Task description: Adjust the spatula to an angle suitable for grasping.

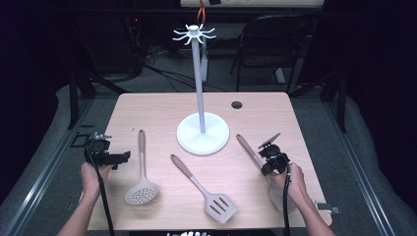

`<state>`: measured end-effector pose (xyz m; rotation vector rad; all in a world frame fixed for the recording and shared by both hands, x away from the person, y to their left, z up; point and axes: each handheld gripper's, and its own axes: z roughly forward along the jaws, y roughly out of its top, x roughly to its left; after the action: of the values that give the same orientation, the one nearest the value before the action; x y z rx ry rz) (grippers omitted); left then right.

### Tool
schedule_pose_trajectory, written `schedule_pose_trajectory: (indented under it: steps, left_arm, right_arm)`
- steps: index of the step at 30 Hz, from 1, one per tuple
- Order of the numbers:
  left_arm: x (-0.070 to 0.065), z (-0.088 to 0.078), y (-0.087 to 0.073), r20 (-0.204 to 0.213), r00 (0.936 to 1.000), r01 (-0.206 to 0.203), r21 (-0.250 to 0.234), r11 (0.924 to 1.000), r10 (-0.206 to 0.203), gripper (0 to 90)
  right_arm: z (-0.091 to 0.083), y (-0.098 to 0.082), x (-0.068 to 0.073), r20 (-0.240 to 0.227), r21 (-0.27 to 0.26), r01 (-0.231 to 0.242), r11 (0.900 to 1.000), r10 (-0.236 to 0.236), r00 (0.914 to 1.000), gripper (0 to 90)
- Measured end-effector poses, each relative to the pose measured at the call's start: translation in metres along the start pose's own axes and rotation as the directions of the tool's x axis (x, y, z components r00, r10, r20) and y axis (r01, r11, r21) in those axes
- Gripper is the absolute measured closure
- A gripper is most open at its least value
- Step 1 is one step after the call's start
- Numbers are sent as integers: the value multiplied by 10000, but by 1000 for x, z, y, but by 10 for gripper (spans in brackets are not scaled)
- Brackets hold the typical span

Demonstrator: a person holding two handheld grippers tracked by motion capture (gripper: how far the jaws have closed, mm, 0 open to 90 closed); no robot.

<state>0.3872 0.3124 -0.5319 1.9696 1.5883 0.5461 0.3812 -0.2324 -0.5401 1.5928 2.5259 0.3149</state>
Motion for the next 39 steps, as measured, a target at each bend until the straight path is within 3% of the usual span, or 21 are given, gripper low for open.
schedule_pose_trajectory:
  steps: [17, 19, 20, 24, 29, 30, 31, 33, 39]
  left_arm:
    - [-6, 0, 2, 81, 9999, -145, 103, 9998, 144, 0]
    - [-7, -1, 2, 155, 9998, -154, 100, 9998, 153, 0]
    - [-7, -1, 3, 169, 9998, -140, 90, 9999, 139, 0]
    - [-10, -2, 3, 219, 9995, -217, 63, 9997, 216, 0]
    - [-12, -5, 5, 405, 9990, -163, 6, 9999, 163, 0]
    - [-13, -5, 5, 441, 9989, -152, -29, 9999, 153, 0]
    - [-13, -6, 6, 459, 9988, -165, -52, 9999, 167, 0]
    - [-15, -7, 7, 561, 9983, -176, -97, 9998, 181, 0]
    - [-24, -10, 9, 754, 9964, -373, -158, 9992, 384, 0]
  right_arm:
    - [5, 2, -3, -345, 6, 63, 10000, -62, 9994, 781]
    - [7, 0, -2, -402, -427, -258, 9988, 241, 9989, 783]
    - [4, 1, -3, -305, -244, 18, 9997, -26, 9995, 783]
    - [-4, 0, -3, -348, -664, 45, 9978, -68, 9994, 783]
    - [-12, -1, 2, -279, -934, 489, 9944, -517, 9983, 783]
    - [-14, -1, 3, -94, -946, 636, 9935, -648, 9979, 783]
    - [-12, -1, 5, -560, -1192, 566, 9913, -636, 9964, 783]
    - [-17, 0, 8, -72, -1127, 839, 9901, -853, 9963, 783]
    - [-20, -1, 16, -310, -1616, 1091, 9808, -1155, 9928, 783]
